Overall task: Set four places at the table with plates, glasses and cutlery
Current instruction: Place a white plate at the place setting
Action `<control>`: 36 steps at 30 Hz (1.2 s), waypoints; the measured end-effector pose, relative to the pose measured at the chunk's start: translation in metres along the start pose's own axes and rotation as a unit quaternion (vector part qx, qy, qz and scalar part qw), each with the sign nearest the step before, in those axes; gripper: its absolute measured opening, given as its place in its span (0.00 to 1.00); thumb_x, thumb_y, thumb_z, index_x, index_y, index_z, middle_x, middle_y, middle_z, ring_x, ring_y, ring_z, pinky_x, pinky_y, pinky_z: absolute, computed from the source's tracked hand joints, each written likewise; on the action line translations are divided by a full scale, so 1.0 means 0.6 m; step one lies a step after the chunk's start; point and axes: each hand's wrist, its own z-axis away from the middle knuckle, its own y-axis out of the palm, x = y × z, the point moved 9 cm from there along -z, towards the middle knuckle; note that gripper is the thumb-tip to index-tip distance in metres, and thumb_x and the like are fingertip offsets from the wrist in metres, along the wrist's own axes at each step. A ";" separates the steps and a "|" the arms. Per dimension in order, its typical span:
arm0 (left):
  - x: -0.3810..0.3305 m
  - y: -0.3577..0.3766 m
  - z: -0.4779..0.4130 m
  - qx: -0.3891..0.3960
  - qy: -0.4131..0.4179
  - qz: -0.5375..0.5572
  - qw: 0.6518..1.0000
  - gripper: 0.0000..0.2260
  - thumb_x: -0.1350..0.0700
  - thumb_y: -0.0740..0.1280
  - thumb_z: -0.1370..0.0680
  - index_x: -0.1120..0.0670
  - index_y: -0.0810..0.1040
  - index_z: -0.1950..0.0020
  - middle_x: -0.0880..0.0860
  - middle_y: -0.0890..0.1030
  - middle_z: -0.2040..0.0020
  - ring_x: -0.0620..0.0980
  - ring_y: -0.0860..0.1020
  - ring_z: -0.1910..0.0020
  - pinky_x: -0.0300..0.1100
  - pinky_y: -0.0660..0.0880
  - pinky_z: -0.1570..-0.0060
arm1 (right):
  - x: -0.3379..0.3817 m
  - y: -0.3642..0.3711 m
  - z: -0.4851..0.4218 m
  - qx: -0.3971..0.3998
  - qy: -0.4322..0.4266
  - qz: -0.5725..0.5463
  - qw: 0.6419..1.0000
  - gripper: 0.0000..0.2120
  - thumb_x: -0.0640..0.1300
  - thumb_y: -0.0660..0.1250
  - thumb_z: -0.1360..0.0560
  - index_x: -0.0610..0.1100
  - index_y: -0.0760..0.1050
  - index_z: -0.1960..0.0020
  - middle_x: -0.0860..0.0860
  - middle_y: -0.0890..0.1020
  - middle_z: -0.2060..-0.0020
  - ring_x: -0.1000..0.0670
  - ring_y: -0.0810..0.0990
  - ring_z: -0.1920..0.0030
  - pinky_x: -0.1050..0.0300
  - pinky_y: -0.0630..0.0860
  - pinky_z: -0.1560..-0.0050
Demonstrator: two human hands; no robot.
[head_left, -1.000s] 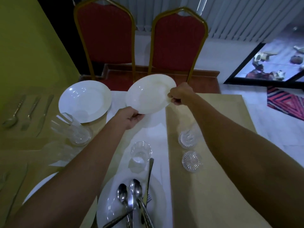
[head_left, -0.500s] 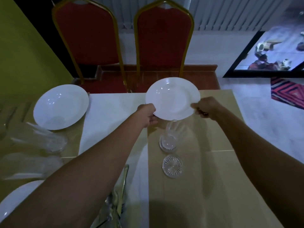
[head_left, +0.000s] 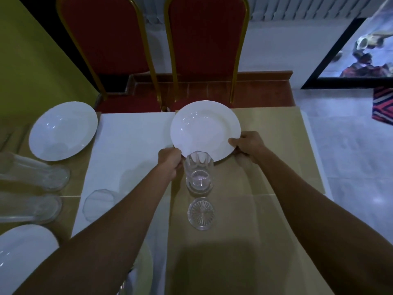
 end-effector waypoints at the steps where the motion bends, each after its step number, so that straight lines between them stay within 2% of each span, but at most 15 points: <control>1: 0.002 -0.001 0.001 -0.007 0.006 -0.002 1.000 0.09 0.66 0.62 0.24 0.62 0.80 0.48 0.59 0.82 0.57 0.56 0.79 0.60 0.45 0.75 0.62 | 0.000 0.000 0.000 0.001 -0.001 0.000 1.000 0.14 0.43 0.75 0.28 0.39 0.82 0.45 0.43 0.86 0.56 0.44 0.86 0.57 0.50 0.84 0.56; 4: 0.007 -0.007 0.007 -0.026 0.021 -0.030 0.999 0.07 0.62 0.65 0.24 0.59 0.82 0.50 0.58 0.85 0.54 0.59 0.83 0.53 0.45 0.77 0.59 | 0.005 0.003 0.009 0.009 -0.014 0.008 1.000 0.14 0.42 0.73 0.26 0.38 0.81 0.43 0.42 0.86 0.54 0.42 0.86 0.55 0.48 0.84 0.51; 7: 0.004 -0.010 0.021 -0.031 0.038 -0.048 0.998 0.07 0.59 0.65 0.23 0.59 0.82 0.54 0.58 0.85 0.55 0.58 0.83 0.55 0.44 0.77 0.60 | 0.013 -0.002 0.027 -0.004 -0.030 0.023 0.999 0.12 0.44 0.69 0.25 0.37 0.81 0.46 0.42 0.85 0.53 0.42 0.84 0.52 0.46 0.83 0.47; 10: 0.014 -0.024 0.040 -0.041 0.060 -0.073 0.995 0.06 0.55 0.66 0.23 0.55 0.81 0.57 0.56 0.84 0.55 0.59 0.82 0.51 0.51 0.80 0.50 | 0.011 -0.012 0.061 -0.031 -0.035 0.007 0.999 0.12 0.46 0.69 0.24 0.37 0.81 0.51 0.44 0.83 0.56 0.43 0.82 0.54 0.48 0.80 0.49; 11: 0.024 -0.030 0.048 -0.042 0.061 -0.083 0.994 0.03 0.55 0.67 0.24 0.53 0.79 0.55 0.54 0.83 0.52 0.59 0.82 0.48 0.53 0.80 0.46 | 0.004 -0.016 0.073 -0.043 -0.035 -0.003 0.998 0.11 0.47 0.69 0.24 0.39 0.81 0.51 0.44 0.83 0.56 0.43 0.82 0.53 0.47 0.80 0.48; 12: 0.037 -0.039 0.057 -0.045 0.060 -0.092 0.993 0.04 0.55 0.67 0.25 0.50 0.77 0.51 0.54 0.82 0.48 0.58 0.81 0.47 0.54 0.80 0.44 | -0.007 -0.018 0.089 -0.054 -0.031 -0.013 0.998 0.11 0.48 0.70 0.25 0.40 0.80 0.50 0.44 0.84 0.56 0.42 0.83 0.53 0.45 0.81 0.46; 14: 0.064 -0.056 0.080 -0.047 0.068 -0.111 0.990 0.11 0.55 0.66 0.26 0.47 0.74 0.44 0.52 0.80 0.43 0.56 0.81 0.47 0.53 0.80 0.45 | -0.033 -0.019 0.125 -0.067 -0.019 -0.036 0.997 0.11 0.49 0.70 0.27 0.45 0.78 0.48 0.45 0.83 0.54 0.43 0.83 0.52 0.41 0.82 0.46; 17: 0.090 -0.075 0.129 -0.054 0.110 -0.141 0.982 0.10 0.56 0.63 0.22 0.47 0.74 0.42 0.51 0.81 0.44 0.54 0.80 0.48 0.49 0.79 0.46 | -0.071 -0.005 0.187 -0.058 -0.012 -0.042 0.997 0.13 0.47 0.69 0.27 0.47 0.76 0.43 0.49 0.83 0.54 0.47 0.84 0.53 0.43 0.83 0.47; 20: 0.127 -0.078 0.176 -0.022 0.135 -0.146 0.980 0.09 0.58 0.63 0.21 0.48 0.77 0.42 0.50 0.81 0.45 0.52 0.79 0.46 0.49 0.77 0.43 | -0.104 0.027 0.252 -0.041 -0.019 -0.029 0.999 0.09 0.46 0.69 0.28 0.49 0.77 0.48 0.50 0.83 0.54 0.47 0.84 0.52 0.42 0.82 0.47; 23: 0.173 -0.078 0.210 0.024 0.133 -0.158 0.978 0.08 0.55 0.66 0.22 0.45 0.79 0.46 0.49 0.83 0.46 0.50 0.81 0.45 0.50 0.77 0.39 | -0.136 0.089 0.313 0.005 -0.025 0.006 1.000 0.05 0.43 0.67 0.30 0.52 0.77 0.55 0.48 0.84 0.55 0.43 0.84 0.52 0.42 0.82 0.47; 26: 0.201 -0.082 0.245 0.061 0.132 -0.175 0.974 0.08 0.55 0.66 0.22 0.45 0.81 0.47 0.47 0.84 0.47 0.47 0.81 0.45 0.48 0.76 0.39 | -0.149 0.143 0.362 0.032 -0.026 0.036 0.998 0.04 0.43 0.66 0.30 0.52 0.75 0.59 0.47 0.85 0.55 0.42 0.84 0.50 0.42 0.82 0.46; 33: 0.240 -0.175 0.288 0.098 0.115 -0.145 0.978 0.10 0.59 0.63 0.21 0.49 0.82 0.48 0.49 0.84 0.50 0.48 0.82 0.51 0.43 0.79 0.49 | -0.134 0.251 0.453 0.112 -0.059 0.111 0.986 0.04 0.43 0.65 0.27 0.49 0.77 0.60 0.50 0.84 0.59 0.44 0.85 0.54 0.46 0.82 0.50; 36: 0.265 -0.242 0.286 0.072 0.092 -0.130 0.985 0.10 0.62 0.62 0.20 0.56 0.83 0.48 0.53 0.85 0.53 0.47 0.82 0.58 0.37 0.79 0.59 | -0.113 0.309 0.487 0.149 -0.094 0.146 0.974 0.04 0.41 0.65 0.26 0.45 0.79 0.57 0.48 0.84 0.56 0.44 0.84 0.54 0.45 0.82 0.50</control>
